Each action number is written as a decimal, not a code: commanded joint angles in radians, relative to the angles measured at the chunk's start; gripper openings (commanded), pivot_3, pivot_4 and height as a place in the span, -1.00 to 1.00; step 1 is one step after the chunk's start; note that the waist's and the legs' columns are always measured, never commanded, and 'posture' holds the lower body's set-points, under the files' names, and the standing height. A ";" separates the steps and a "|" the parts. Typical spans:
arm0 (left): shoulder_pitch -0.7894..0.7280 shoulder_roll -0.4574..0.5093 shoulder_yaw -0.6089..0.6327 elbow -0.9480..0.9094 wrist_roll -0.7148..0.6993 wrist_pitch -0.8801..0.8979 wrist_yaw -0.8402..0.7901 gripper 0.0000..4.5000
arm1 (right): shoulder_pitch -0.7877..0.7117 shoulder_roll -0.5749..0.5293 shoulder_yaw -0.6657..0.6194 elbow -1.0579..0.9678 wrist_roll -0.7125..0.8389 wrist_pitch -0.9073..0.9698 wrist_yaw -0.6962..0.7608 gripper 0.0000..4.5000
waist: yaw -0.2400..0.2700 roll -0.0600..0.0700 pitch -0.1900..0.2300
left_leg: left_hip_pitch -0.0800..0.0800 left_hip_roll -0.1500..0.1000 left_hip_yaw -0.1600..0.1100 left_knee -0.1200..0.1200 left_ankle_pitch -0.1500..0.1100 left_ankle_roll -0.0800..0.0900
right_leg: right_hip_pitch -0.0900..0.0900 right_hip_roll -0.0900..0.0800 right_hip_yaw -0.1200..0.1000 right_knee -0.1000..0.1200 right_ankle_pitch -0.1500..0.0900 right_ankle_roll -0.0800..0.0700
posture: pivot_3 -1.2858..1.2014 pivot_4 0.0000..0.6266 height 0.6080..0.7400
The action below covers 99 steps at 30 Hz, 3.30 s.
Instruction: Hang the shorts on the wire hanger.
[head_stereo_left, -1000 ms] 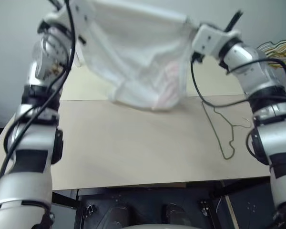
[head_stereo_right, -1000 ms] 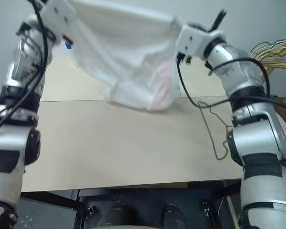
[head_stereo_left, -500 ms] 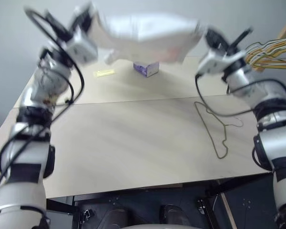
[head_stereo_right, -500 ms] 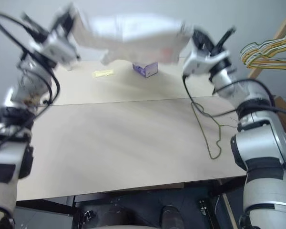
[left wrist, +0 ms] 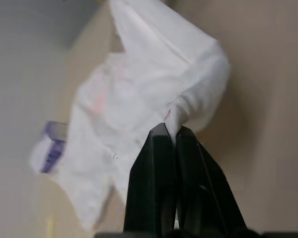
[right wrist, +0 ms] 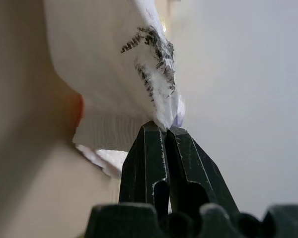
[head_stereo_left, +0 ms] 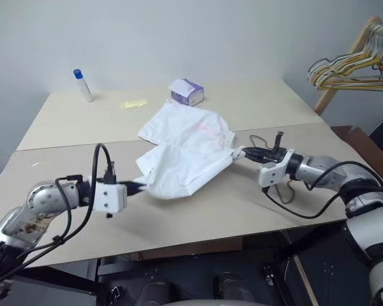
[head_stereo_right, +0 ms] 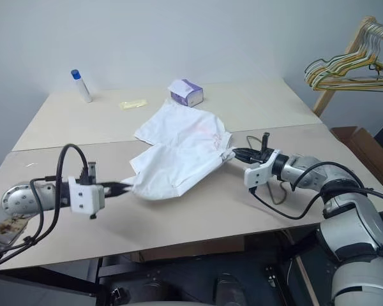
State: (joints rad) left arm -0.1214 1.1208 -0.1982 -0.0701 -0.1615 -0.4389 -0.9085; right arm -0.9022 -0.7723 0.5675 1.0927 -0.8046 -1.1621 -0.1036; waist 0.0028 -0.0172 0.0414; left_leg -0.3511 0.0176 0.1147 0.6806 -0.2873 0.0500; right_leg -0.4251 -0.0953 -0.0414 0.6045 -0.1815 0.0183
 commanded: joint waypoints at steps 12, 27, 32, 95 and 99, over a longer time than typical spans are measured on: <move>0.187 0.083 0.112 -0.258 -0.109 0.125 -0.256 -0.99 | 0.185 -0.125 -0.029 -0.234 0.094 -0.129 0.175 -1.00 | 0.008 -0.001 0.000 | 0.003 -0.001 0.001 0.000 -0.001 0.001 | 0.000 0.000 0.003 0.005 -0.006 -0.008 | 0.15 -0.99 1.00; 0.256 0.045 0.234 -0.339 -0.217 0.261 -0.320 0.11 | 0.303 -0.148 -0.076 -0.348 0.326 -0.088 0.429 0.09 | 0.009 -0.002 0.000 | 0.007 0.000 0.001 0.000 -0.001 0.003 | 0.002 -0.001 0.004 0.006 -0.007 -0.006 | 0.16 -0.94 1.00; 0.195 0.039 0.302 -0.297 -0.295 0.350 -0.347 0.88 | 0.335 -0.169 -0.095 -0.391 0.406 -0.070 0.506 0.89 | 0.012 -0.002 0.001 | 0.007 0.000 0.000 0.000 -0.002 0.003 | 0.002 -0.001 0.004 0.005 -0.008 -0.006 | 0.16 -0.91 1.00; -0.310 -0.298 0.279 -0.213 -0.495 0.931 -0.292 0.99 | 0.557 -0.189 -0.565 -1.109 0.971 1.953 0.863 1.00 | -0.005 -0.009 0.051 | -0.003 -0.001 -0.001 0.003 -0.004 0.006 | -0.004 -0.002 0.002 0.004 -0.008 -0.003 | 0.05 -0.77 1.00; -0.310 -0.319 0.270 -0.230 -0.491 0.932 -0.280 0.99 | 0.513 -0.174 -0.539 -1.076 0.960 2.097 0.836 1.00 | -0.003 -0.009 0.051 | -0.003 -0.001 -0.002 0.003 -0.004 0.006 | -0.004 -0.002 0.001 0.004 -0.008 -0.003 | 0.05 -0.76 1.00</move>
State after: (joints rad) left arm -0.4146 0.8032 0.0614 -0.2701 -0.6352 0.5009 -1.1927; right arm -0.3716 -0.9374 0.0310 0.0175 0.1615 0.8871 0.7427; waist -0.0004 -0.0260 0.0925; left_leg -0.3545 0.0164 0.1127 0.6836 -0.2918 0.0561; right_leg -0.4291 -0.0977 -0.0402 0.6080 -0.1889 0.0147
